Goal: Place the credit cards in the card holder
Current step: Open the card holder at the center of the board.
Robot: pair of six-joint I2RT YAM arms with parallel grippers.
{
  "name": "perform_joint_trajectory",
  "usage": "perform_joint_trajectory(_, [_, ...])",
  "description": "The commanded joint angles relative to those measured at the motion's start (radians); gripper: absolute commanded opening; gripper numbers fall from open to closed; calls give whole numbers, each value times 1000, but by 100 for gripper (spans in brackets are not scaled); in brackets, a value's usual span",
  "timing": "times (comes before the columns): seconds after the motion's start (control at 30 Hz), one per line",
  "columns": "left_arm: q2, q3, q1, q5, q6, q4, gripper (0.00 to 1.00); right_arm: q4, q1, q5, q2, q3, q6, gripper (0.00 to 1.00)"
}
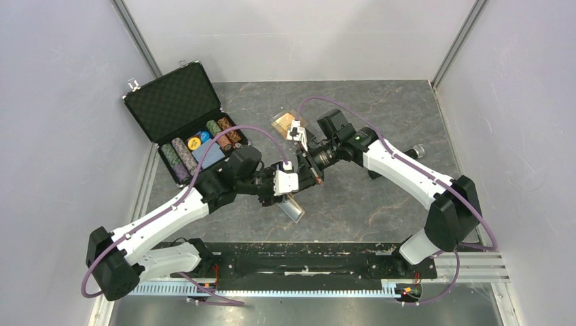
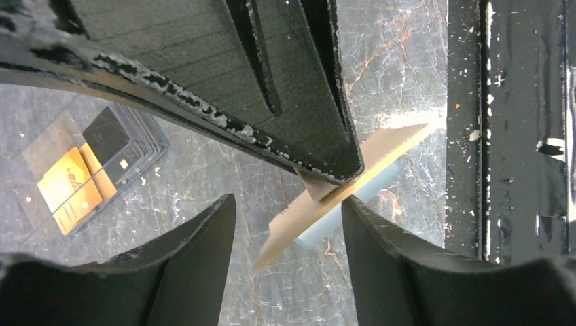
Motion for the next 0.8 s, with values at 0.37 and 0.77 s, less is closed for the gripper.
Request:
perform_joint_trajectory(0.37, [-22,-16,-1,77,-23,-51,45,51,3,36,-5,35,26,4])
perform_joint_trajectory(0.77, [-23,-24,0,99,-181,-17,8,110,-13,149,-53,-3,118,23])
